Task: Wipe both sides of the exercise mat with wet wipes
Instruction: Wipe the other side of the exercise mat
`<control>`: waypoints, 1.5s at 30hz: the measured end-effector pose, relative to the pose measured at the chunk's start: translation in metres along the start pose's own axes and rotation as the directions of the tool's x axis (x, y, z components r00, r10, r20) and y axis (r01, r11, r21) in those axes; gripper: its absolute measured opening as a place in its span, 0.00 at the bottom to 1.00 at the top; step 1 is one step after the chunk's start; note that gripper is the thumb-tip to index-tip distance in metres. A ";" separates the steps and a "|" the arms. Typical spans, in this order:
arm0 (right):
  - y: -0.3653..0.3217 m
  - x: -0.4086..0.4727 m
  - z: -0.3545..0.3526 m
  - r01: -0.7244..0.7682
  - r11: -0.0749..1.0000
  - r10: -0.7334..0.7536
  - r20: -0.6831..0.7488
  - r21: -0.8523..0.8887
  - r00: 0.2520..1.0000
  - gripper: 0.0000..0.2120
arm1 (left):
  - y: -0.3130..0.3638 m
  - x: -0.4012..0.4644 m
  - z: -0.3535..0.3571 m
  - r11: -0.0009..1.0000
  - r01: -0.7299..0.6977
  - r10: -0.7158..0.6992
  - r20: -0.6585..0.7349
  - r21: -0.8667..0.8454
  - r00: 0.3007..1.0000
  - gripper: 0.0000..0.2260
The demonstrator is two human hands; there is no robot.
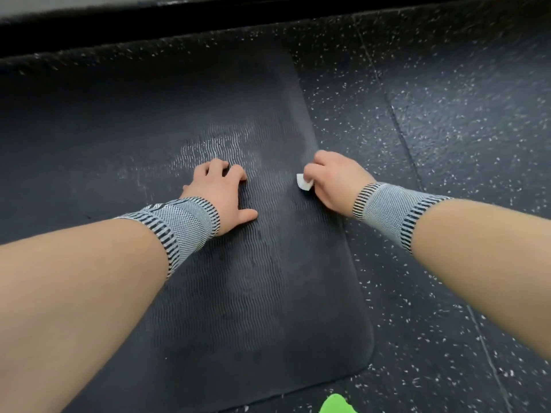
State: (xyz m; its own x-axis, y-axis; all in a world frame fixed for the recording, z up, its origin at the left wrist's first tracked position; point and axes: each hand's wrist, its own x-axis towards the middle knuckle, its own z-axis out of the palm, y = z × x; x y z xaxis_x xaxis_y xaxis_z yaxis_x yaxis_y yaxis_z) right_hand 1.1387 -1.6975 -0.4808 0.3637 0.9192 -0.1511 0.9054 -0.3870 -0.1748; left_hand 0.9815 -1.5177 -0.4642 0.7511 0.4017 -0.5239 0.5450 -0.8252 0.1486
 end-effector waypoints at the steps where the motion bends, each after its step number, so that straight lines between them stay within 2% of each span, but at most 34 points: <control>1: -0.001 -0.003 0.001 -0.002 1.000 0.002 -0.019 0.013 1.000 0.06 | -0.002 0.000 -0.001 1.000 -0.009 0.009 0.011 0.007 1.000 0.33; 3: -0.011 -0.034 0.004 0.142 0.989 -0.141 -0.038 0.045 0.989 0.03 | -0.005 0.000 -0.003 0.999 -0.028 0.028 0.032 0.016 0.999 0.33; 5: -0.020 -0.074 0.007 0.283 0.957 -0.287 0.080 0.064 0.955 0.04 | -0.008 0.001 -0.004 0.999 -0.039 0.038 0.036 0.017 0.999 0.33; 7: -0.021 -0.086 0.007 0.327 0.943 -0.334 0.161 0.069 0.929 0.04 | -0.008 0.001 -0.003 0.999 -0.032 0.031 0.025 0.007 0.999 0.33; 10: -0.010 -0.039 0.007 0.266 0.964 -0.266 0.091 0.015 0.960 0.06 | -0.006 0.000 -0.002 1.000 -0.028 0.028 0.019 0.003 0.999 0.32; 12: -0.005 0.009 0.002 0.097 0.995 -0.097 -0.012 -0.025 0.995 0.03 | -0.007 -0.001 -0.003 0.999 -0.033 0.032 0.022 0.012 0.999 0.32; 14: 0.000 0.032 0.000 -0.077 0.997 0.077 -0.044 0.005 0.996 0.07 | -0.006 -0.002 -0.003 0.999 -0.041 0.040 0.036 0.020 0.999 0.32; 15: -0.002 0.031 0.000 -0.091 0.996 0.091 -0.044 0.013 0.995 0.07 | -0.007 -0.001 -0.004 0.998 -0.048 0.047 0.042 0.028 0.998 0.31; 19: -0.013 -0.022 0.003 0.174 0.983 -0.173 -0.025 0.056 0.985 0.03 | -0.013 0.000 -0.011 0.997 -0.065 0.062 0.071 0.030 0.996 0.28; 21: -0.005 -0.020 0.002 0.230 0.970 -0.230 -0.007 0.077 0.973 0.04 | -0.012 0.001 -0.013 0.996 -0.061 0.056 0.078 0.058 0.995 0.28; 23: 0.004 0.014 -0.002 0.162 0.985 -0.161 -0.023 0.065 0.987 0.05 | -0.007 0.002 -0.014 0.992 -0.052 0.045 0.061 0.117 0.997 0.28; 27: 0.011 0.082 -0.012 -0.136 0.988 0.145 -0.134 0.075 0.980 0.07 | -0.011 0.017 -0.024 0.991 -0.037 0.047 -0.074 0.128 0.996 0.29; 29: 0.010 0.074 -0.011 -0.117 0.992 0.123 -0.109 0.056 0.986 0.07 | -0.020 0.031 -0.033 0.992 -0.045 0.056 -0.097 0.116 0.994 0.33; 33: 0.013 0.030 -0.008 0.098 0.993 -0.095 -0.044 0.068 0.994 0.05 | -0.034 0.073 -0.059 0.994 -0.025 0.029 -0.034 0.106 0.999 0.43; 35: 0.023 0.042 -0.010 0.122 0.990 -0.121 -0.021 0.067 0.992 0.08 | -0.038 0.091 -0.070 0.997 0.015 -0.016 0.015 0.081 1.000 0.46; 39: 0.037 0.109 -0.022 -0.002 1.000 0.004 -0.139 0.012 0.990 0.05 | -0.041 0.105 -0.072 0.993 0.017 -0.031 0.116 0.120 0.993 0.52; 45: 0.059 0.206 -0.038 -0.191 0.979 0.172 -0.207 -0.077 0.963 0.11 | -0.043 0.105 -0.075 0.990 0.001 -0.029 0.192 0.141 0.981 0.56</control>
State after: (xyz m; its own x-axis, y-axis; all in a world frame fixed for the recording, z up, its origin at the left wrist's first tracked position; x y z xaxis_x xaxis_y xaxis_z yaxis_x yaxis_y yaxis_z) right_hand 1.2753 -1.5278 -0.4851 0.5511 0.8340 0.0262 0.8334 -0.5486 -0.0671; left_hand 1.0642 -1.4104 -0.4628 0.6494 0.3414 -0.6796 0.4882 -0.8723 0.0283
